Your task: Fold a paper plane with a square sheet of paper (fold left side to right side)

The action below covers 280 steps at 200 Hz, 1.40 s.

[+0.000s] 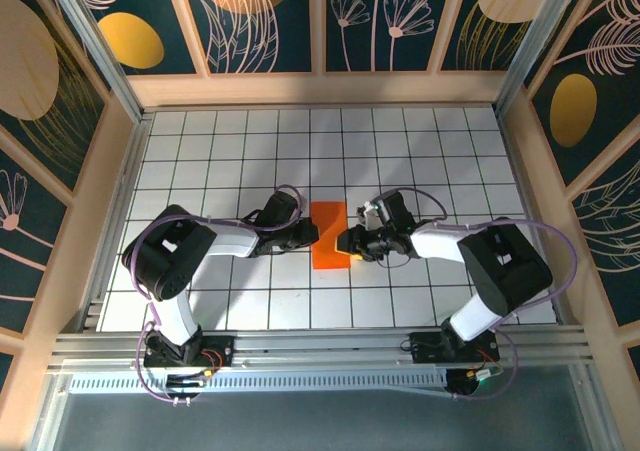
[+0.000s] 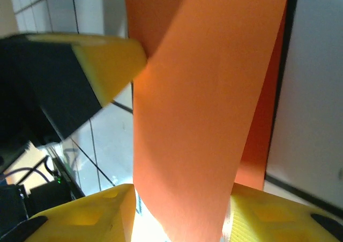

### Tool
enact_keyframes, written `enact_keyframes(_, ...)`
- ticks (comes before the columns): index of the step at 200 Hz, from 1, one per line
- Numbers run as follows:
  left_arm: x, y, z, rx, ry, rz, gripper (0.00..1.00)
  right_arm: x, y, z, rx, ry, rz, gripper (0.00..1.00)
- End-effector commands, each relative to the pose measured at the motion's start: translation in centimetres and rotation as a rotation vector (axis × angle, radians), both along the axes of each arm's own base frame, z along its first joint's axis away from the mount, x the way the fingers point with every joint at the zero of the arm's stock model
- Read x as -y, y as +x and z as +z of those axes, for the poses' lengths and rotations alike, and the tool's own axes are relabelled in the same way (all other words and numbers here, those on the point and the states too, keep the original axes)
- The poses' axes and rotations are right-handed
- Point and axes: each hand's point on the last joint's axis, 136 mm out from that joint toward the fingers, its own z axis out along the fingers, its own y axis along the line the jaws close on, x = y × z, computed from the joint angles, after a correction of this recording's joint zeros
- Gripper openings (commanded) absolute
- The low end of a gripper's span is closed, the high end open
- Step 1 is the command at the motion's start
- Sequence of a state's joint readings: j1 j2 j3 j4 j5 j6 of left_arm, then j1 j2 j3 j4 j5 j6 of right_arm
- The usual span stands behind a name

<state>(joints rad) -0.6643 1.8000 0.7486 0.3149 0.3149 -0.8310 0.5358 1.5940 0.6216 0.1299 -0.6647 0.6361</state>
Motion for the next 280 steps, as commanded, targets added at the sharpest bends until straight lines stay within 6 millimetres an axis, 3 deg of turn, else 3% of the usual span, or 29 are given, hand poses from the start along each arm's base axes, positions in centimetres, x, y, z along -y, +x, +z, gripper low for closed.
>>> enact_keyframes(1,-0.4,-1.1,-1.4,-0.025,0.031,-0.017,0.01,-0.8,2.0,1.2,0.031,0.060,0.008,0.44)
enact_keyframes(86,0.1,-1.0,-0.9,-0.018,0.003,-0.019,0.02,-0.6,4.9,-0.1,0.013,0.077,-0.005,0.39)
enact_keyframes(134,0.4,-0.7,-0.1,-0.003,-0.016,-0.016,0.05,0.0,5.1,-0.9,0.004,0.055,-0.017,0.32)
enact_keyframes(187,0.2,0.3,2.7,0.084,-0.028,0.002,0.21,0.3,4.5,-1.2,-0.003,0.046,-0.020,0.18)
enact_keyframes(190,0.3,0.4,3.8,0.110,-0.041,0.005,0.21,0.4,4.5,-1.2,-0.005,0.046,-0.021,0.16)
enact_keyframes(211,-0.3,0.5,5.1,0.162,-0.040,0.016,0.27,0.3,4.3,-0.7,-0.003,0.058,-0.027,0.10)
enact_keyframes(245,-0.3,-1.4,6.9,0.263,-0.011,-0.029,0.43,0.1,4.3,0.1,-0.013,0.078,-0.039,0.08)
enact_keyframes(280,-0.3,-4.5,7.4,0.356,0.115,-0.106,0.51,-0.1,4.1,0.6,-0.040,0.088,-0.039,0.07)
